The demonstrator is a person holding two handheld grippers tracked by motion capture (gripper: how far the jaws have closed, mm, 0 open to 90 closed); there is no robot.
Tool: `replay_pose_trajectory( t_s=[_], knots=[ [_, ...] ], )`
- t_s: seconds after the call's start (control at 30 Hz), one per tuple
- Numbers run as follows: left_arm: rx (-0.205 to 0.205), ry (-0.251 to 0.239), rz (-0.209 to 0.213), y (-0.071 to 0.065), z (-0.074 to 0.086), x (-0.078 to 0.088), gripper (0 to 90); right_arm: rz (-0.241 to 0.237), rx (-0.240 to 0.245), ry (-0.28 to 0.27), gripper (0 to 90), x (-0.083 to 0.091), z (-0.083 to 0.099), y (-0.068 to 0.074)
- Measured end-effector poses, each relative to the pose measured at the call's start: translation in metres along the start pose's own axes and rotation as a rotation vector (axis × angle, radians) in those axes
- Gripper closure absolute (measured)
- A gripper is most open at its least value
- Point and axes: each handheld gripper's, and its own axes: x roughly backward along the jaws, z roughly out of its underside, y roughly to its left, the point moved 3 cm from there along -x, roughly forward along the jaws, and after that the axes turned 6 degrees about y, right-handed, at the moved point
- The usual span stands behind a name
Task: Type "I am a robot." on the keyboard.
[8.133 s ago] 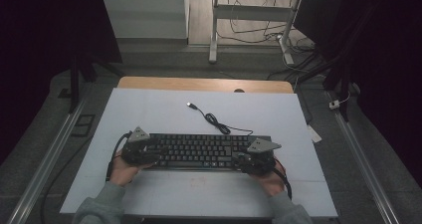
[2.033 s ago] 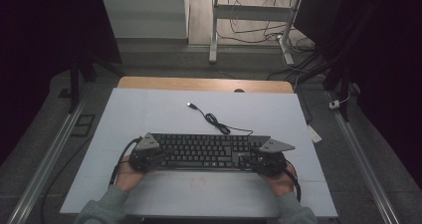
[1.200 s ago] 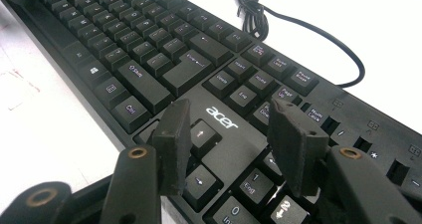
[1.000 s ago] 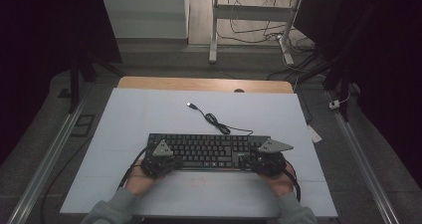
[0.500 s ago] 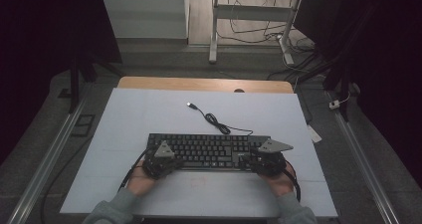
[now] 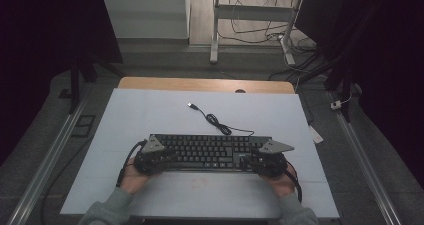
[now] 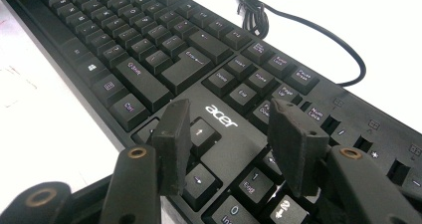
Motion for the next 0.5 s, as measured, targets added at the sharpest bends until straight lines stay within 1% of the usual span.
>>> replay_pose_trajectory(
  t_s=[0.13, 0.23, 0.37, 0.5],
  knots=[
    [0.023, 0.007, -0.012, 0.005, 0.001, 0.002, 51.7, 0.001, 0.001, 0.002, 51.6, 0.0, 0.0, 0.0],
    [0.031, 0.016, -0.025, 0.009, 0.001, 0.003, 45.9, 0.001, -0.001, 0.004, 51.6, 0.0, 0.0, 0.0],
    [0.04, 0.021, -0.038, 0.013, 0.002, 0.004, 42.4, 0.001, 0.002, 0.004, 51.3, 0.0, 0.0, 0.0],
    [0.053, 0.017, -0.047, 0.017, 0.003, 0.006, 41.3, 0.001, 0.001, 0.004, 51.2, 0.0, 0.0, -0.001]
  ],
)
